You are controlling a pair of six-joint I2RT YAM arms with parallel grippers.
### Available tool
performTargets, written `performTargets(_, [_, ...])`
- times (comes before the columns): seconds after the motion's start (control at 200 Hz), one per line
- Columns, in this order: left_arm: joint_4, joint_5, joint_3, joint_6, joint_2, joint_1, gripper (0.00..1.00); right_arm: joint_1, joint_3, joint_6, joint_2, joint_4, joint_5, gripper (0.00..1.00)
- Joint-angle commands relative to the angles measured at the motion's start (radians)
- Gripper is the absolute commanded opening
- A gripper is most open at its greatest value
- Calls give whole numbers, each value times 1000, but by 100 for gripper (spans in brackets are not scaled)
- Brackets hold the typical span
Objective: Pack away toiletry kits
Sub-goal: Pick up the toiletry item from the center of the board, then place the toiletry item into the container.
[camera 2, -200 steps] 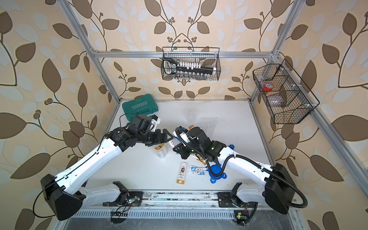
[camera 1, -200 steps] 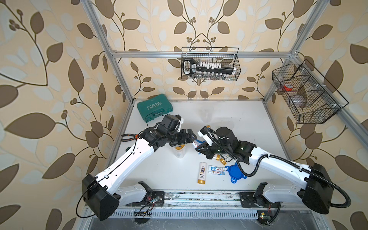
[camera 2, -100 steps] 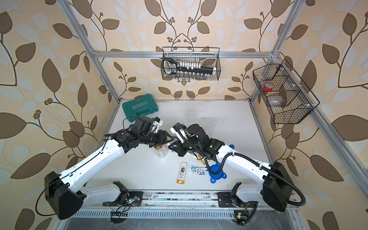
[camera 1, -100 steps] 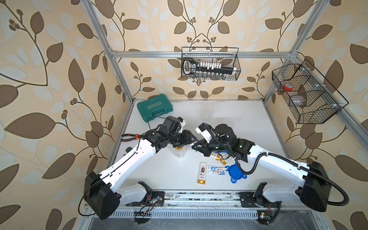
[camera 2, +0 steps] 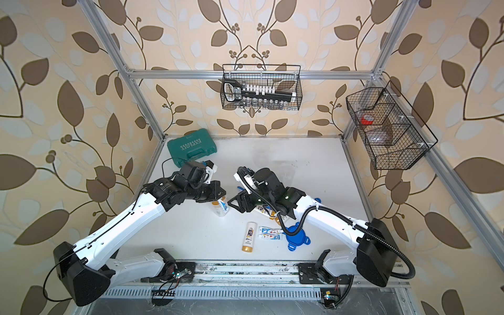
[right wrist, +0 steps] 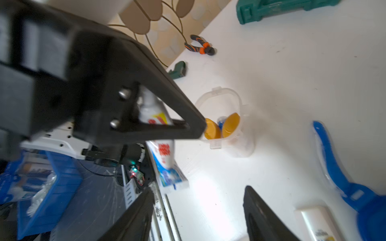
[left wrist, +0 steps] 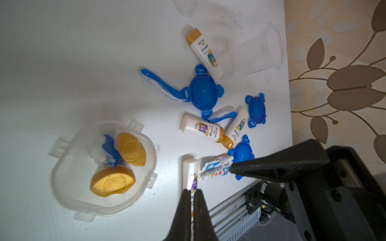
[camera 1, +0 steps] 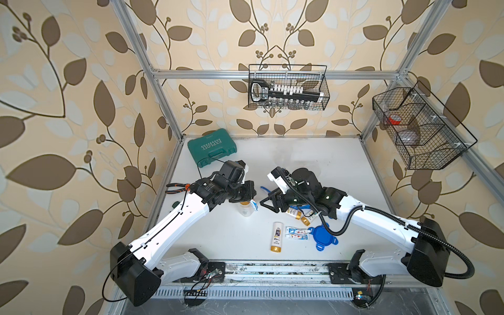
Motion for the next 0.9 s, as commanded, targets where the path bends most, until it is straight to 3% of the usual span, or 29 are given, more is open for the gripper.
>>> performTargets(0.0, [2,-161,2,159,-46,10,0,-45,-19,-15,-15,-179,151,67])
performTargets(0.145, [81,-290,-28,219,-18,8,0,-80,-35,-4,24,-325,228,64])
performTargets(0.315, [173,-418,-50,263,26,7,0,-81,-57,-4,37,-361,233,65])
performTargets(0.79, [339,-490,-149,279,152,-43,0,-82,-75,-13,72,-409,229,65])
performTargets(0.895, [343,-477,-164,257,138,-57,18,-81,-86,-16,92,-411,232,65])
